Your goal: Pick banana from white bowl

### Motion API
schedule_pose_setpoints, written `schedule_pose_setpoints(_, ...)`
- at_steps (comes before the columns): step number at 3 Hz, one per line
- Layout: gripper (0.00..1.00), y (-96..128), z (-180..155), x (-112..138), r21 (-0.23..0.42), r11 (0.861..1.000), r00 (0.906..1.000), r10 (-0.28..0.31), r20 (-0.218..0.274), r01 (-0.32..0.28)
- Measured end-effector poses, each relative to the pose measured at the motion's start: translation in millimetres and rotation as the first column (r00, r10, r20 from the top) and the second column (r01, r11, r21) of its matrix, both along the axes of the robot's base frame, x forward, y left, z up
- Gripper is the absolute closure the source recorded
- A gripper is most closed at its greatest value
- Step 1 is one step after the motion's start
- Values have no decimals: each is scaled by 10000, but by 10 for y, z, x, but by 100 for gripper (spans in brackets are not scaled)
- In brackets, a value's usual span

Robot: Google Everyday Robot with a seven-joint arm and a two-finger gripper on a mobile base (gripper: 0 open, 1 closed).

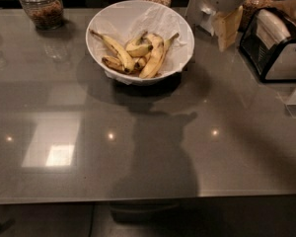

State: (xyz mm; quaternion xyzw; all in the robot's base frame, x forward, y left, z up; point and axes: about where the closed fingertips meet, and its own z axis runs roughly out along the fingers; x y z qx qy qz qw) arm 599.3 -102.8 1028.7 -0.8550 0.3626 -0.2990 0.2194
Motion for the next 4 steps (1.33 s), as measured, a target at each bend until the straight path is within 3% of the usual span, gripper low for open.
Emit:
schedule_pose_setpoints(1,0,270,-144,213,-585,9928,9943,1057,140,-1047)
schedule_pose_setpoints(2,0,650,-420,469,-832,9694,9728,2289,-358,-2312)
schedule_pose_setpoints(3,19,853,-690,679,-826,9478,9486,2992,-1030,-3079)
schedule_pose_setpoints(4,35,902,-876,835,-917,9354,9334,3260,-1496,-3414)
